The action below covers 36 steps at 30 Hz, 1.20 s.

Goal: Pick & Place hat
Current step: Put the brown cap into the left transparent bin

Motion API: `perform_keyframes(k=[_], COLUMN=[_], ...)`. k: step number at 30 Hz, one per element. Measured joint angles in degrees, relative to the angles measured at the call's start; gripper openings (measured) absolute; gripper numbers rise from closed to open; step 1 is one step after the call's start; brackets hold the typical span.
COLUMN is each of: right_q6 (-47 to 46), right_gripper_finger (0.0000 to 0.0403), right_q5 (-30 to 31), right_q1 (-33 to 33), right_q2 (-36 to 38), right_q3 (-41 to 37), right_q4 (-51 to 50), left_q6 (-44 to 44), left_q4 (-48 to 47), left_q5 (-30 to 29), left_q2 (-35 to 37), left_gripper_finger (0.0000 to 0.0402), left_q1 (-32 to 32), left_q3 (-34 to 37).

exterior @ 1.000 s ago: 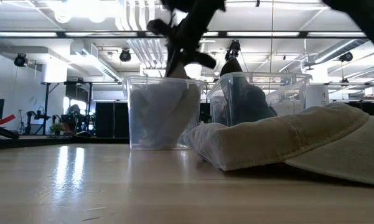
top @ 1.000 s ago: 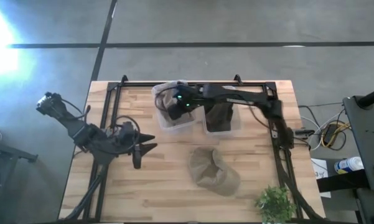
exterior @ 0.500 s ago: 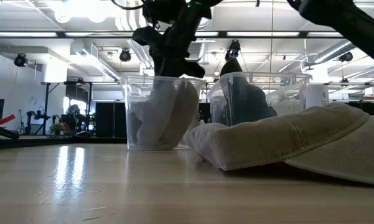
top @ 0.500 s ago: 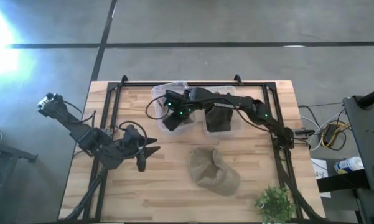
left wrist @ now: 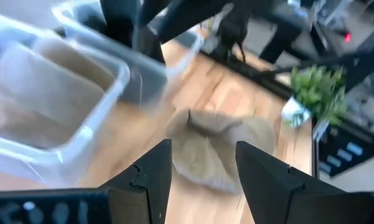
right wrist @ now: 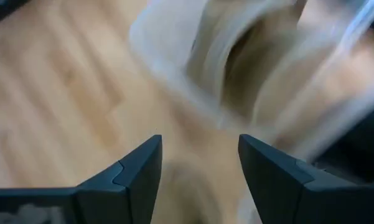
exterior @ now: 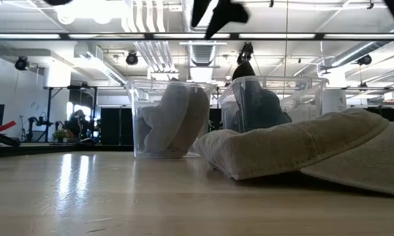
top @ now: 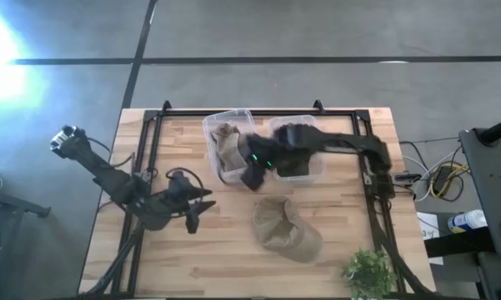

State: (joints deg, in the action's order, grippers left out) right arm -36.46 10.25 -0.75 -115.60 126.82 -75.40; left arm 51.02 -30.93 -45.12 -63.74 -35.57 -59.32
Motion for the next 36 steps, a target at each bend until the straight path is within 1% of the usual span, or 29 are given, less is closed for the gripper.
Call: perform_keyframes(k=[3,5,8,10,14,16,18,20,22,24,25,26,27,29,31,34,36], right_q6=[-7.9,-14.9,-26.6,-34.8,-49.5,-54.6,-56.8,-60.2,-63.5,-63.7,-62.6,-60.4,-56.8,-47.5,-38.2,-26.6,-22.9], right_gripper_finger=[0.0210,0.0209,0.0206,0.0205,0.0205,0.0205,0.0205,0.0205,0.0205,0.0205,0.0205,0.0205,0.0205,0.0205,0.0205,0.0201,0.0196], right_q5=[0.0,-0.3,-3.2,-4.2,-4.9,-6.0,-7.1,-5.6,-1.8,0.2,0.2,-1.3,-3.1,-6.8,-8.6,-8.1,-5.3], right_q1=[-4.9,-8.6,-14.6,-18.7,-24.6,-26.5,-27.6,-27.9,-27.8,-27.1,-26.5,-25.8,-25.1,-23.8,-23.3,-23.3,-23.3], right_q2=[3.7,6.1,9.7,11.3,11.2,10.0,8.0,5.6,3.9,1.4,-0.1,-1.5,-3.0,-5.6,-7.9,-9.2,-8.9], right_q3=[-6.6,-12.7,-22.6,-29.0,-40.2,-44.8,-48.9,-51.3,-51.9,-51.9,-51.5,-51.4,-50.8,-49.1,-46.9,-43.3,-40.3], right_q4=[-2.4,-2.2,-0.5,2.2,12.7,20.6,29.3,32.4,32.9,33.2,33.6,36.7,39.0,49.2,58.3,65.1,63.1], left_q6=[-0.7,-2.4,-5.0,-5.5,-5.6,-5.6,-5.9,-6.4,-6.4,-6.4,-6.2,-6.2,-6.1,-6.1,-6.1,-6.1,-6.1], left_q4=[4.9,11.3,21.5,25.3,26.0,26.0,26.2,26.3,26.0,26.0,26.1,26.3,26.2,25.6,25.7,25.8,25.8], left_q5=[5.7,10.9,18.0,19.7,20.1,21.3,23.1,24.6,25.2,25.4,25.4,25.4,25.3,25.3,25.3,25.3,25.3], left_q2=[-1.8,-3.7,-7.3,-9.7,-13.7,-15.0,-16.1,-16.7,-17.4,-17.7,-17.8,-17.8,-17.8,-17.8,-17.8,-17.7,-17.7], left_gripper_finger=[0.0171,0.0171,0.0171,0.0171,0.0171,0.0171,0.0171,0.0171,0.0171,0.0171,0.0171,0.0171,0.0171,0.0171,0.0171,0.0171,0.0171], left_q1=[2.3,4.1,6.4,7.3,7.8,7.8,7.8,7.8,7.8,7.8,7.8,7.8,7.8,7.8,7.8,7.8,7.8], left_q3=[3.6,6.5,10.0,11.0,10.6,10.2,9.5,9.1,8.7,8.7,8.7,8.7,8.8,8.9,8.9,8.9,8.9])
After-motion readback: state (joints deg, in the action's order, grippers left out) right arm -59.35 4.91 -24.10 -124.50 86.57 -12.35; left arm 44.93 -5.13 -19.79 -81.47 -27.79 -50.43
